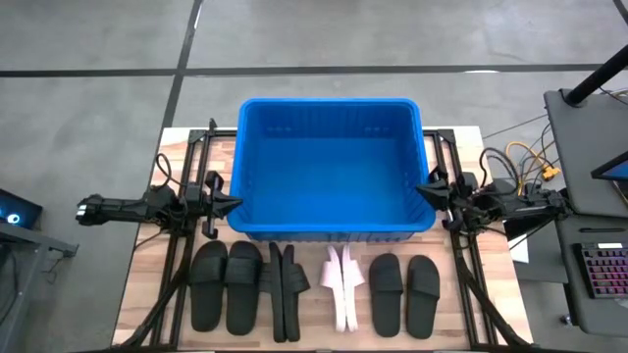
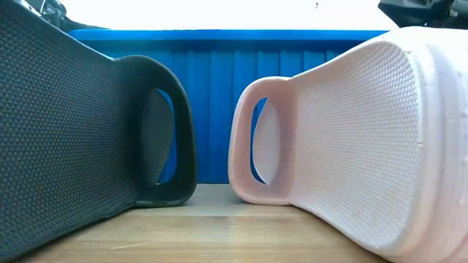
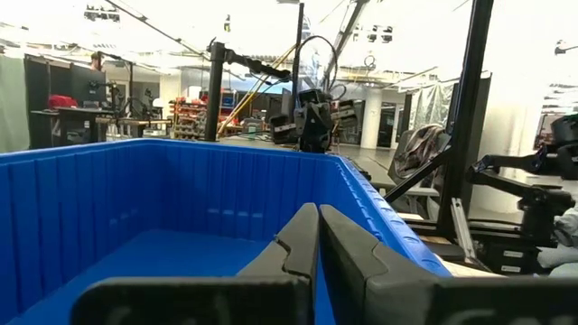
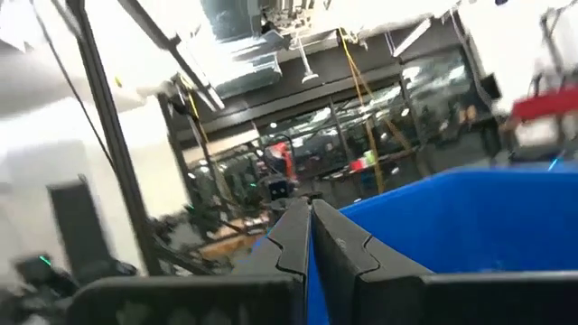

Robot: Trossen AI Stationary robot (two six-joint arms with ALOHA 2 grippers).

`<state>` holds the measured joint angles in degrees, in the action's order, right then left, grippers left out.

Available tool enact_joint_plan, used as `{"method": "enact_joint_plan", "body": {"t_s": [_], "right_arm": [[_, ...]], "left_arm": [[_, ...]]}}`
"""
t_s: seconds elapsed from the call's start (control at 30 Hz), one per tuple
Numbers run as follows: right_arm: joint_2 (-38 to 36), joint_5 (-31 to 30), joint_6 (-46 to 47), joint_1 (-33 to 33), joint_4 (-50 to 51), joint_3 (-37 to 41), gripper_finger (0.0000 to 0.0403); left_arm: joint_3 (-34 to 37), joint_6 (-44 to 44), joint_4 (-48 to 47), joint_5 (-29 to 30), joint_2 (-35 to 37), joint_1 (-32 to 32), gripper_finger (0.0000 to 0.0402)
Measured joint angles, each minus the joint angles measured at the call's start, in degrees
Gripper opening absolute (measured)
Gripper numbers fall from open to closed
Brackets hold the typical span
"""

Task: Pick and place slides into bin
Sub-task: Put the black slide into the blue bin

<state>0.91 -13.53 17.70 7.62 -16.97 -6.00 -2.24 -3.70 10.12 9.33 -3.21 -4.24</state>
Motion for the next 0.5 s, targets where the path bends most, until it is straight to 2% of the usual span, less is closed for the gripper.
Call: {"method": "enact_joint_plan", "body": {"t_s": [0.1,0.27,0.5], "right_arm": [[0.3,-3.7,6.4,-0.1,-2.7,0.0,0.0008],[0.4,-10.7,8.0,-0.1,-8.9,0.0,0.0008],[0.4,-10.5,7.8,-0.1,-17.1,0.0,0.0008]], "left_arm": [[0.0,0.0,0.4,3.5,0.2,0.1,0.0000],[0.0,-0.2,1.1,4.5,0.2,0.0,0.0000],[0.0,-1.0,3.2,6.2,0.1,0.0,0.0000]]}}
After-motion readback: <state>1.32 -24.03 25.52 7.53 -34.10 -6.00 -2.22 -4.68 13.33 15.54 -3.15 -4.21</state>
